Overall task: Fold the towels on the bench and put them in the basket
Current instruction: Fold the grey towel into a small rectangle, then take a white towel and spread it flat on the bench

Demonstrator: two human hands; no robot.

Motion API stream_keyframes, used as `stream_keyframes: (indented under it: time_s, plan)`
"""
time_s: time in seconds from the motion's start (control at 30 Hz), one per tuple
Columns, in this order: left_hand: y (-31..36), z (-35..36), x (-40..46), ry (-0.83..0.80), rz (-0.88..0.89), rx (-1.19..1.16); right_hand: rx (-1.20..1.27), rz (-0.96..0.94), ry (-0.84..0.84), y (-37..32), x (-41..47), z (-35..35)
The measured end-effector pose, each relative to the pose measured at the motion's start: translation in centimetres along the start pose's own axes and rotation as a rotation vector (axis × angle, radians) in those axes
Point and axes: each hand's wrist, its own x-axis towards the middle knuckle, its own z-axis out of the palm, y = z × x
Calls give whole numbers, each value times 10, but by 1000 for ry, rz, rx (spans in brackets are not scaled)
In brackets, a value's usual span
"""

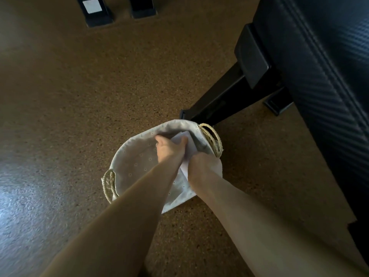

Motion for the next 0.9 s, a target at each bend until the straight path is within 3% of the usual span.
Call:
stream_keyframes:
  time_s: [0.1, 0.33, 0.5, 0.67, 0.9]
  plan:
    - [2, 1, 2, -7, -17, 107, -51, 19, 128, -1, -2, 7]
    - [14, -9, -14, -106, -110, 236, -13, -66, 232, 3, -22, -7]
    - [25, -43, -55, -128, 85, 275, 52, -32, 276, 5, -68, -40]
    - [69, -80, -146, -78, 275, 283, 195, -171, 282, 21, -169, -116]
    - [118, -113, -330, -122, 655, 222, 351, -96, 534, 99, -347, -192]
